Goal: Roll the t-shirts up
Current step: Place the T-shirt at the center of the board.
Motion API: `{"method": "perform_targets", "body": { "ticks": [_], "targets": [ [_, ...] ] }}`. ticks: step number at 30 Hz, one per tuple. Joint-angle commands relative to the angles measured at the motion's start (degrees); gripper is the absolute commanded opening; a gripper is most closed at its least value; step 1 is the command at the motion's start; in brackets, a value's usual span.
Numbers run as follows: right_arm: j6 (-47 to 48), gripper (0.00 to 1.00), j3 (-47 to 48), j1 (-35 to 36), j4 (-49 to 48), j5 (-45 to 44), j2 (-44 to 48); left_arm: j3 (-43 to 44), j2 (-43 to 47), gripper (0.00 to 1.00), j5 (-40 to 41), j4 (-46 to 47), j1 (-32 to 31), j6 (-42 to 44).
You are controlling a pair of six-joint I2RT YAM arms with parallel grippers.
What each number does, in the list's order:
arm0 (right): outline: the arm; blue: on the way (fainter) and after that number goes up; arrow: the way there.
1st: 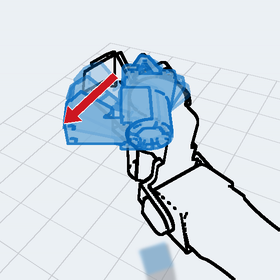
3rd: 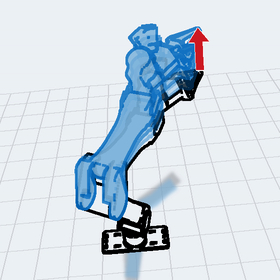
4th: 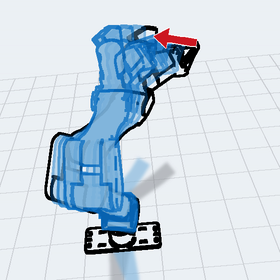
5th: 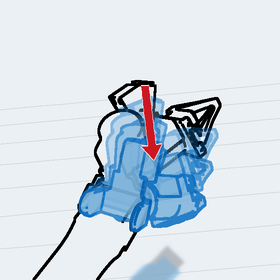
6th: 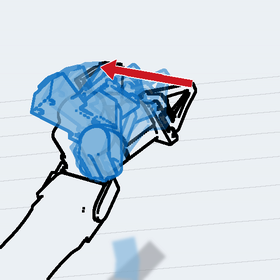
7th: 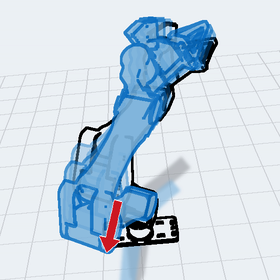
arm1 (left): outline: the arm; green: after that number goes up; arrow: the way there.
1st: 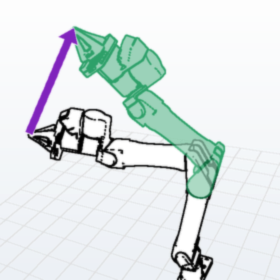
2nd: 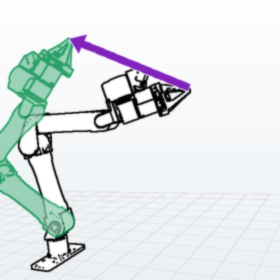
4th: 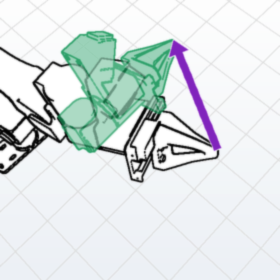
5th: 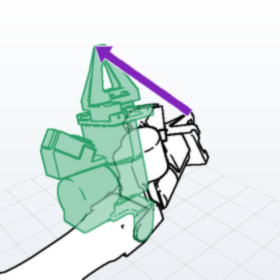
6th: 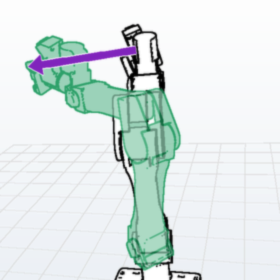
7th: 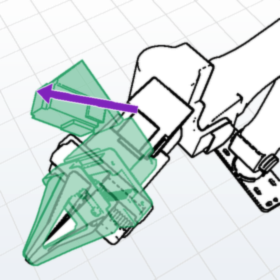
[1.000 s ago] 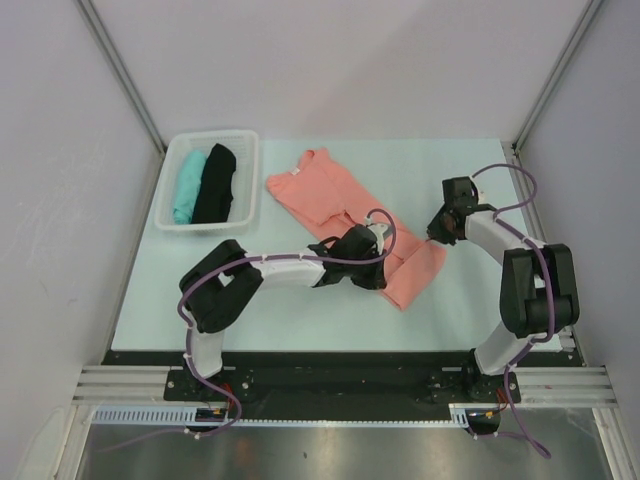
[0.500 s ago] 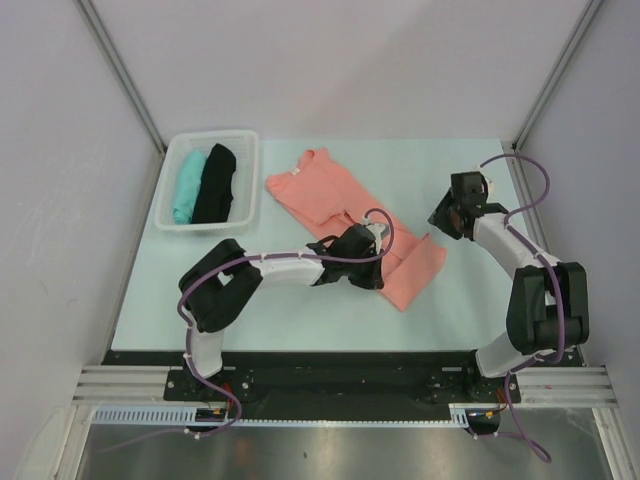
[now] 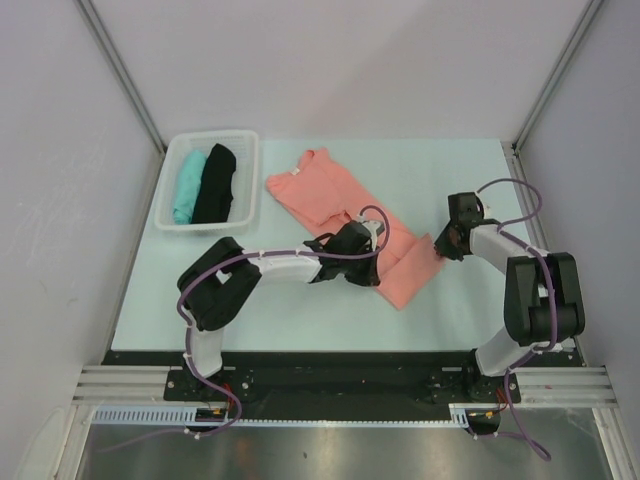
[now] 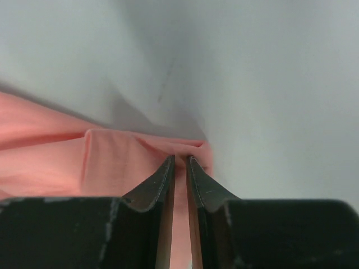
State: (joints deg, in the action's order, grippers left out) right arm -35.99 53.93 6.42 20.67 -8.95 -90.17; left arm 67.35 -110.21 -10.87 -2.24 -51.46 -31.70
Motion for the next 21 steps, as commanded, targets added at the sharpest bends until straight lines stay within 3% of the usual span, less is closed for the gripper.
{"method": "perform_targets", "body": {
  "ticks": [1,10,14,18,21],
  "targets": [
    [0.0,0.18,-2.3,-2.7,-4.7,2.2,-2.7,-1.1,1.1,0.0,-1.0,0.7,0.4,-0.9],
    [1.1,0.19,-3.9,-7.6,-6.8,6.5,-1.2,-1.9,2.8,0.01,-0.4,-0.7,0.5,0.3],
    [1.3,0.2,-3.9,-6.6,-7.0,7.7,3.5,0.8,5.4,0.23,1.6,-3.8,0.5,1.9],
    [0.7,0.2,-3.9,-4.8,-5.2,7.8,8.0,4.1,8.3,0.32,4.6,-7.5,0.3,3.2],
    [0.7,0.19,-3.9,-3.0,-3.7,7.4,11.4,6.6,9.0,0.31,5.2,-8.2,-0.5,3.6]
  ]
}}
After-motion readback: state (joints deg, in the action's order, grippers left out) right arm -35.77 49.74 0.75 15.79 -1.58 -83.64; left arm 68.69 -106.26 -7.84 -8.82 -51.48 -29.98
